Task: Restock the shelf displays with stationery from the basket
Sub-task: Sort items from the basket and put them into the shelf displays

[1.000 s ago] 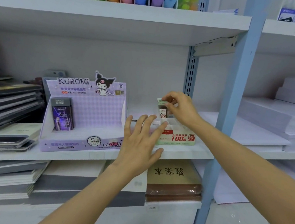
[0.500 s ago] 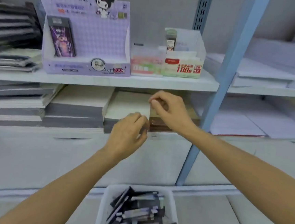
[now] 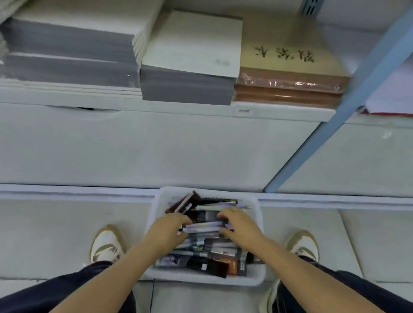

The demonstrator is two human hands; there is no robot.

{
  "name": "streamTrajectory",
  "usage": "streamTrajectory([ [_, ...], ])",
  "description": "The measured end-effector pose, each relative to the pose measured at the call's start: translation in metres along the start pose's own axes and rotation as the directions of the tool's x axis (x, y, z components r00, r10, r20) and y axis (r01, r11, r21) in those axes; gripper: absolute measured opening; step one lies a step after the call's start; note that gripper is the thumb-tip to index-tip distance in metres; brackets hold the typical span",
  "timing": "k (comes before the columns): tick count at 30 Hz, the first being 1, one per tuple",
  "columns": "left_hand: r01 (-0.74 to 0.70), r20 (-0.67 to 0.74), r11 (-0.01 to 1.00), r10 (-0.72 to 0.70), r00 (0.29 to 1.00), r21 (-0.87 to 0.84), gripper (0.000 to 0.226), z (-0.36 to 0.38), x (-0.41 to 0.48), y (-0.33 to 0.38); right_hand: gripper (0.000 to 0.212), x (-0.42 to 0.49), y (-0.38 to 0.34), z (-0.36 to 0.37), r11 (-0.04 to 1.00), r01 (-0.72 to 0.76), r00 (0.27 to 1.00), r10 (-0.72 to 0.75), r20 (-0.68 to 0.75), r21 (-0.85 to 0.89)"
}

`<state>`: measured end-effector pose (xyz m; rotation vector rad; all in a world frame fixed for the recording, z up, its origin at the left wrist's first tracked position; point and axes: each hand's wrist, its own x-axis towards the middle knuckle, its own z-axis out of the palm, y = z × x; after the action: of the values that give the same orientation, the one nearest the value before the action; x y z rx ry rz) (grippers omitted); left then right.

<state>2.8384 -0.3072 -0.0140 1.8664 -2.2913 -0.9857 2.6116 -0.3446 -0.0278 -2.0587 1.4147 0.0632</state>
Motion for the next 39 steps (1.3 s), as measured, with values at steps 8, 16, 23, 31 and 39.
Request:
streamTrajectory([
  [8,-0.048,-0.059,0.994,0.054,0.997,0.093,0.046,0.038,0.018,-0.003,0.020,-0.003,0.023,0.030,0.997,0.070,0.996,-0.072,0.044,0.045],
  [16,-0.236,-0.097,0.971,0.239,0.966,0.043,0.028,0.027,0.026,0.012,0.022,0.008,0.005,-0.012,0.922,0.071,0.986,-0.122,0.112,0.382],
  [23,-0.063,-0.054,0.941,0.048,0.997,-0.332,0.020,0.008,0.010,0.004,0.019,-0.003,0.000,-0.032,0.795,-0.015,0.997,0.059,-0.053,0.606],
  [31,0.122,0.012,0.885,-0.131,0.991,-0.450,0.023,0.022,-0.005,-0.007,0.062,-0.025,0.017,0.016,0.996,-0.002,0.979,0.020,0.201,-0.088],
  [39,0.108,0.034,0.880,-0.104,0.994,-0.463,0.030,0.017,-0.005,0.006,0.033,-0.023,0.024,0.006,0.980,-0.116,0.970,0.076,0.231,0.164],
])
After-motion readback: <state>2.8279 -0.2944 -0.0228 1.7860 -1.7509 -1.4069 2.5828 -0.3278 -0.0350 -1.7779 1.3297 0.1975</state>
